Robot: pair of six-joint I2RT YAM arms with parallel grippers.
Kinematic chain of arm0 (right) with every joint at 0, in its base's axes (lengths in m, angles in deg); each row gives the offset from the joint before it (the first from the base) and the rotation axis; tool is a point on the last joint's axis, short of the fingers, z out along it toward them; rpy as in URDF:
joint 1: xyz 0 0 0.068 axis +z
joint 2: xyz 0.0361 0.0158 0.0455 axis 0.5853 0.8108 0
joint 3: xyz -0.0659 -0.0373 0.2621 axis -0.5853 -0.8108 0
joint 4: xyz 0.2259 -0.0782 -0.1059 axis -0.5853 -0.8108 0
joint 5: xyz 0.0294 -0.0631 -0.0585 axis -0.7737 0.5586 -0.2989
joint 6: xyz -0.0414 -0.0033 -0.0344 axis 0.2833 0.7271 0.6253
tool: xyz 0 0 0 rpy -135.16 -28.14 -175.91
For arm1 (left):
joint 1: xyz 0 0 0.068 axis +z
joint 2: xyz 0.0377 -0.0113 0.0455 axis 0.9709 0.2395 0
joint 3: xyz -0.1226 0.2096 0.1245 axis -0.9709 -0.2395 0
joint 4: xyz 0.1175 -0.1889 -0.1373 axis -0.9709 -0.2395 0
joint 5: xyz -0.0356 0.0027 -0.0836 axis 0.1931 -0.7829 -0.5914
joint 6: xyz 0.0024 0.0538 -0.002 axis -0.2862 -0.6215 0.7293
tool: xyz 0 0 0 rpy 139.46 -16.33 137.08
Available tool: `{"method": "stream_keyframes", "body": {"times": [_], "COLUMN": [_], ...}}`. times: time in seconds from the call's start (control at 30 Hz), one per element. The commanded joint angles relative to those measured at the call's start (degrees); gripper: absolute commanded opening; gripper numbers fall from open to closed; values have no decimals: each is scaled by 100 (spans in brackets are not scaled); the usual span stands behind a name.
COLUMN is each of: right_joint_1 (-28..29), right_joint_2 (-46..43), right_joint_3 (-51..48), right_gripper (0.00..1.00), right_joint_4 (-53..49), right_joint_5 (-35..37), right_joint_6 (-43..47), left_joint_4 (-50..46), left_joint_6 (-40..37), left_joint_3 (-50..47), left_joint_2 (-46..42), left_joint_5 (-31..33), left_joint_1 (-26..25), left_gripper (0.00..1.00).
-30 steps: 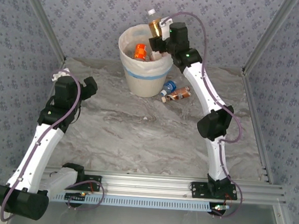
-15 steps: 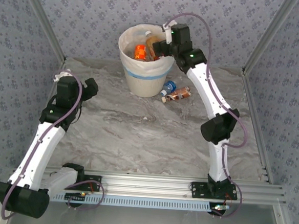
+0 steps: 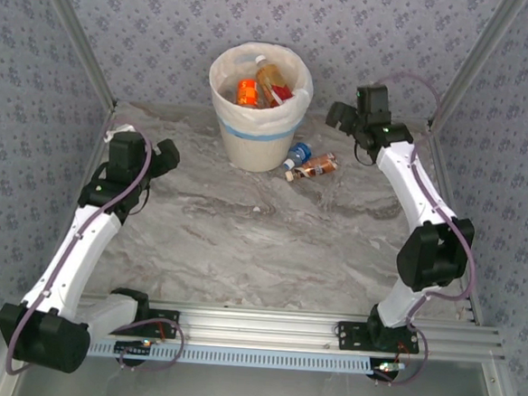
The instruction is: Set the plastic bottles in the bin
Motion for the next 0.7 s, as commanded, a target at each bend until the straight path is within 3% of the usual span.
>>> {"method": "stream_keyframes", "body": {"times": [0.0,0.1,0.3,0.67], "right_joint_1": [-228,-328,-282,-186], "right_joint_2": [146,474,1251,2228], "right_joint_3": [-476,-556,-323,-66], "right_gripper": [100,100,99,88], "right_joint_4": [147,351,391,649], "right_joint_5": [-336,-987,-1338,-1172], "right_joint_6": [-1758,-2049,-2441,-2816], "left_joint_4": [195,200,148,61], "left_joint_6": [79,67,51,34], "left_joint_3": [15,-1,-86,-186], "left_joint_2": [40,27,-45,-99], "left_joint_5": [-206,-277,-261,-242], "left_joint_1": [26,28,43,79], "left_gripper": [99,99,99,99]}}
